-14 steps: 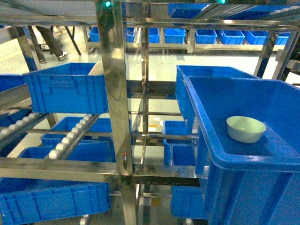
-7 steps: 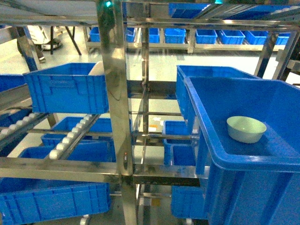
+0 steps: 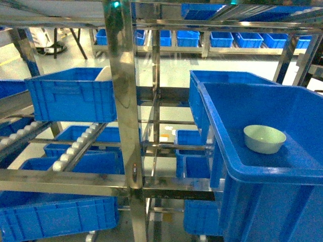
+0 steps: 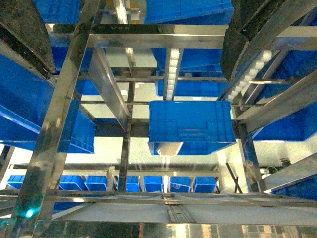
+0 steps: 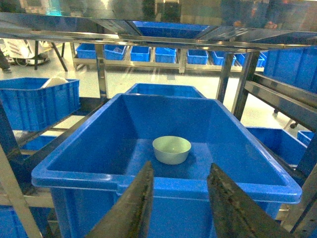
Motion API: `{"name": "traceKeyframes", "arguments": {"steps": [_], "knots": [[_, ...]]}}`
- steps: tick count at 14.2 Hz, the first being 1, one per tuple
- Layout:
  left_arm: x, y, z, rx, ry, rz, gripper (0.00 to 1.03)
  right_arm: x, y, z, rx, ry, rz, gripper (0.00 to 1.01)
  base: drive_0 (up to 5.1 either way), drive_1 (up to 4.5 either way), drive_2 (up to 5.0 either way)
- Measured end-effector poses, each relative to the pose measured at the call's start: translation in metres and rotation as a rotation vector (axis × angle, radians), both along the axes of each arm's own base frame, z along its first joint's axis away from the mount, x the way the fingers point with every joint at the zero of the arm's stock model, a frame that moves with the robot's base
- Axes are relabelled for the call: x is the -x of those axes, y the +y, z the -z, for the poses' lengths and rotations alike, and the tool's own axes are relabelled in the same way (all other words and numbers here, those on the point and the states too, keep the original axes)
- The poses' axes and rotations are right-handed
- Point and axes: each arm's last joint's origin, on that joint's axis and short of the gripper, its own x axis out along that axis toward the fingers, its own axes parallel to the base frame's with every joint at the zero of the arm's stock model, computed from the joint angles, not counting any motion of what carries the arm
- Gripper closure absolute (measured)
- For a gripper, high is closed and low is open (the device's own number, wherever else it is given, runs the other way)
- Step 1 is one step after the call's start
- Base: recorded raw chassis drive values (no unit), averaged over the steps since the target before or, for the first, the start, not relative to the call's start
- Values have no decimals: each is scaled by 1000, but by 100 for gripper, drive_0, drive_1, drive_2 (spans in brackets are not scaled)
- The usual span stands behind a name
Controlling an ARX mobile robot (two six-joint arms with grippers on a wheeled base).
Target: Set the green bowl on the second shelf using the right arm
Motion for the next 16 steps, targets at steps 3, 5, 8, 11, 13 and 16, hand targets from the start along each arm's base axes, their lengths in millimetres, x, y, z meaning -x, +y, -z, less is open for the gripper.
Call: {"name": "traceKeyframes", "arguments": {"steps": [3, 5, 8, 11, 13, 16], "knots": [[0, 0, 0, 0, 0, 0, 5, 0, 0, 0, 0, 0, 0, 30, 0, 0, 0], [0, 0, 0, 0, 0, 0, 5, 0, 0, 0, 0, 0, 0, 3, 0, 0, 0], [0, 0, 0, 0, 0, 0, 5, 0, 0, 0, 0, 0, 0, 3, 0, 0, 0], [0, 0, 0, 0, 0, 0, 5, 0, 0, 0, 0, 0, 0, 3, 0, 0, 0], [0, 0, 0, 0, 0, 0, 5, 0, 0, 0, 0, 0, 0, 3, 0, 0, 0], [0, 0, 0, 0, 0, 0, 5, 0, 0, 0, 0, 0, 0, 3, 0, 0, 0]]}}
